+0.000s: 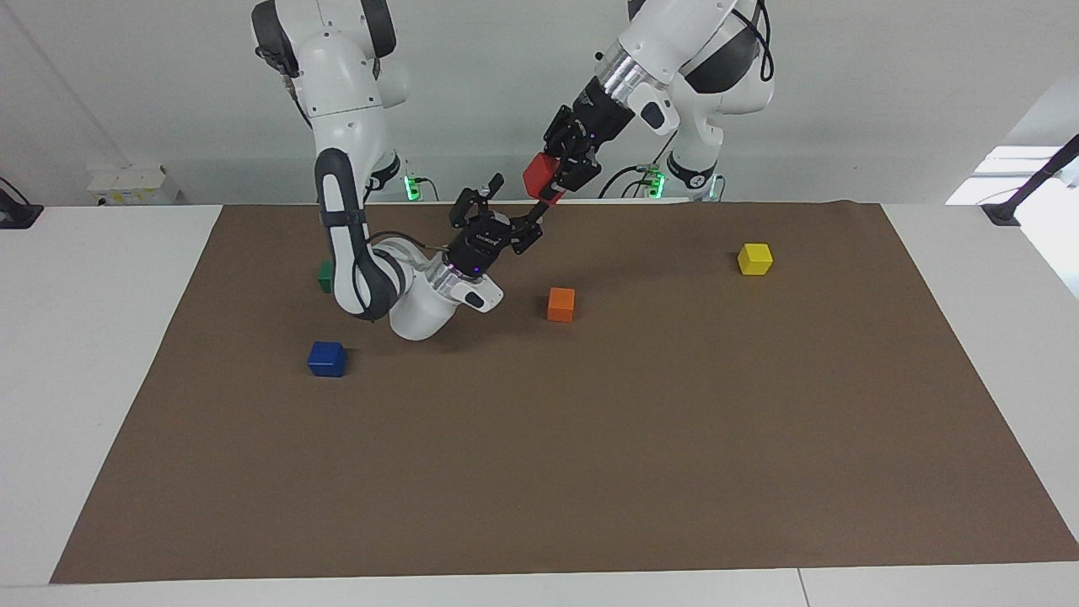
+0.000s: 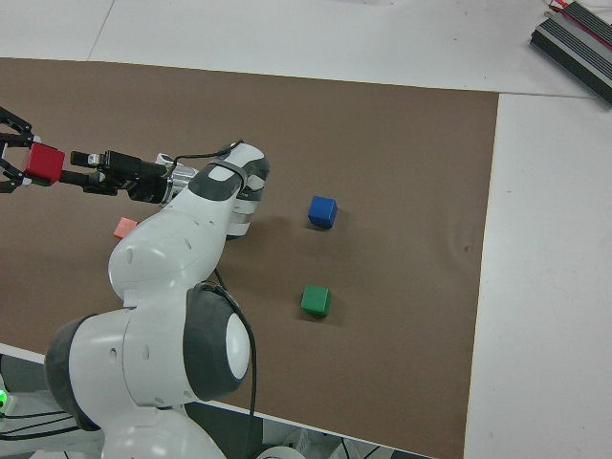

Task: Transfer red block to right arm and stack on blue block
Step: 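Close the right gripper on the red cube held by the left gripper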

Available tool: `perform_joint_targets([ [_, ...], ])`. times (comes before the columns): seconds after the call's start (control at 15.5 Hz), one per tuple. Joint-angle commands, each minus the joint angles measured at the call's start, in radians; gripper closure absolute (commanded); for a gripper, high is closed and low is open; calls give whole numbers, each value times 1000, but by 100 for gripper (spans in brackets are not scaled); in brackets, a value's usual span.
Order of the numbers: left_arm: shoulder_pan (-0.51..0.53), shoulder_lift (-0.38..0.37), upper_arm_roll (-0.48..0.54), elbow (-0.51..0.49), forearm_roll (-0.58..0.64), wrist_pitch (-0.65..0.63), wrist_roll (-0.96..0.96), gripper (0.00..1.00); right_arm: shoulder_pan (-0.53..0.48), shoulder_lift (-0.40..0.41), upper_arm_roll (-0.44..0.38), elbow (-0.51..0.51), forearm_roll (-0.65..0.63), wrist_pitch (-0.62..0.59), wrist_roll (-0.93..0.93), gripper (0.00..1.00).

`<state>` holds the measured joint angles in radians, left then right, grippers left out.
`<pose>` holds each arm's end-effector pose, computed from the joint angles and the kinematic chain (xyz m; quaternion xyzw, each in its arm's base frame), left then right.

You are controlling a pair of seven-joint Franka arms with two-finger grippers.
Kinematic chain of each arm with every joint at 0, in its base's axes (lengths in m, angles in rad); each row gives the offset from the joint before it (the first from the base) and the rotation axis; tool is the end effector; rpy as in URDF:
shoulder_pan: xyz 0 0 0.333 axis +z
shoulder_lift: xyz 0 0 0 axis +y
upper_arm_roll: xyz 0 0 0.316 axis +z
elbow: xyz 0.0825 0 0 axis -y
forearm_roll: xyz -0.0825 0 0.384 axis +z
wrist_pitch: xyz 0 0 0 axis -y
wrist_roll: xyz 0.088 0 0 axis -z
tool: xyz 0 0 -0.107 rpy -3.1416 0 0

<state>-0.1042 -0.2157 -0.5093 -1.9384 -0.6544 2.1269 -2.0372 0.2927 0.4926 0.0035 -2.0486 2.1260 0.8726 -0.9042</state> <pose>0.4103 -0.3511 0.6095 0.6425 0.7004 -0.1977 0.2399 0.5077 0.2778 0.3448 -0.3358 -0.0864 0.0844 0.9342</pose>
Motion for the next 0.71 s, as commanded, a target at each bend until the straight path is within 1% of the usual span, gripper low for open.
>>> perform_joint_targets([
  [0.0,-5,-30,3,-39,-30,36,-9,100,57,14,4,21,77,19,-30,0],
  [0.26,-5,-30,3,-39,-30,38,-9,100,59,15,4,27,83,20,-28,0],
  [0.32,-5,-31,3,-39,-30,38,-9,100,60,14,4,27,84,20,-28,10],
  [0.39,-5,-31,3,-39,-30,36,-17,100,60,14,4,27,81,22,-28,23],
  [0.45,-5,-31,5,-39,-30,36,-21,100,62,15,4,25,84,25,-36,47],
  [0.52,-5,-30,5,-39,-30,36,-21,100,63,14,4,27,83,26,-42,99],
  [0.65,-5,-31,5,-39,-30,34,-23,100,63,12,4,25,81,39,-39,100],
])
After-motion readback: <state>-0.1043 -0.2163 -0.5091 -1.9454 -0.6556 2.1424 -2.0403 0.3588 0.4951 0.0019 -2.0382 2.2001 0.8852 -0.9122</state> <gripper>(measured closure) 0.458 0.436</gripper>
